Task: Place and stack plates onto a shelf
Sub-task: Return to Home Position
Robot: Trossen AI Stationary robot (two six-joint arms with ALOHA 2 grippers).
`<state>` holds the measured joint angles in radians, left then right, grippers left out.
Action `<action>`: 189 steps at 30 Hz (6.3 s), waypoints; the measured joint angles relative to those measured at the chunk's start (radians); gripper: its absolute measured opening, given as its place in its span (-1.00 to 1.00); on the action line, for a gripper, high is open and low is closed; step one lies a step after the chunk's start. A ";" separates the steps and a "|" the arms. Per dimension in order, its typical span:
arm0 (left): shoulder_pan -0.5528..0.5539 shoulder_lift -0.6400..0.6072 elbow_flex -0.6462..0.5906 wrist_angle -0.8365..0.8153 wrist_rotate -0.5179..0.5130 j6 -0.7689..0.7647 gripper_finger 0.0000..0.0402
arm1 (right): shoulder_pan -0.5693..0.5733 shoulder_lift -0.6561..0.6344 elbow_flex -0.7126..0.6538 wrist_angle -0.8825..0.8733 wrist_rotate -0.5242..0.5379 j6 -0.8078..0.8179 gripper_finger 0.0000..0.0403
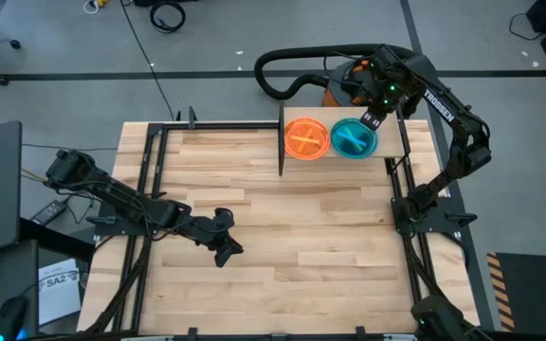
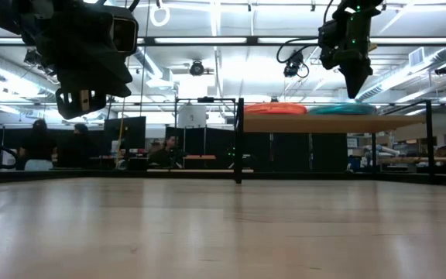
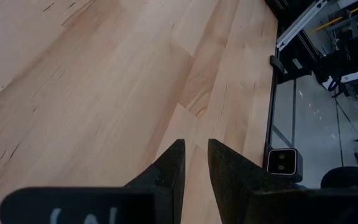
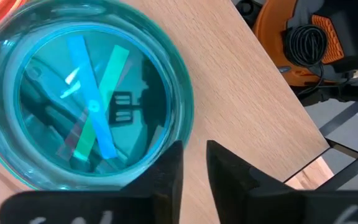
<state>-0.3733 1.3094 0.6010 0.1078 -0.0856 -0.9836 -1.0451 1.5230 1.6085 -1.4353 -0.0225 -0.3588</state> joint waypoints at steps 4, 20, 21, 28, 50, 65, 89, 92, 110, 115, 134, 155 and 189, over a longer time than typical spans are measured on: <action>0.000 0.000 0.000 0.000 0.000 0.000 -0.62 | 0.000 0.000 0.000 0.000 0.001 0.000 -0.50; 0.006 0.000 0.000 0.000 -0.054 0.003 -0.62 | 0.003 0.000 0.000 -0.003 -0.028 0.075 -0.49; 0.010 0.000 0.000 0.000 -0.056 0.003 -0.62 | 0.005 0.000 0.000 -0.003 -0.040 0.096 -0.50; 0.055 0.000 0.000 0.037 -0.066 0.067 -0.63 | 0.060 0.000 0.000 -0.017 -0.083 0.177 -0.56; 0.177 -0.003 0.000 0.517 -0.072 0.534 -0.63 | 0.548 0.000 0.000 0.082 -0.162 0.387 -0.57; 0.198 -0.166 0.000 0.457 -0.071 0.719 -0.72 | 0.827 -0.067 0.000 0.388 -0.150 0.478 -0.57; 0.197 -0.668 0.000 -0.072 -0.213 0.849 -0.95 | 1.048 -0.542 -0.093 0.472 0.151 0.523 -0.57; 0.195 -0.734 0.000 -0.148 -0.244 0.848 -0.95 | 1.062 -0.606 -0.181 0.507 0.163 0.523 -0.57; 0.195 -0.933 0.000 -0.437 -0.307 0.841 -0.95 | 1.065 -0.957 -0.730 0.871 0.160 0.547 -0.57; 0.194 -0.940 0.000 -0.464 -0.307 0.841 -0.95 | 1.065 -1.041 -0.849 0.951 0.160 0.549 -0.57; 0.194 -0.956 -0.223 -0.277 -0.306 0.840 -0.95 | 1.065 -1.299 -1.208 1.226 0.115 0.576 -0.57; 0.195 -1.197 -0.381 -0.218 -0.257 0.846 -0.95 | 1.065 -1.521 -1.374 1.241 0.114 0.624 -0.57; 0.194 -1.197 -0.417 -0.048 -0.205 0.953 -0.95 | 1.065 -1.515 -1.602 1.581 0.130 0.539 -0.57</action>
<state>-0.1789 0.1127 0.1836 0.0599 -0.2911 -0.0309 0.0195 0.0082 0.0063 0.1461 0.1075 0.1802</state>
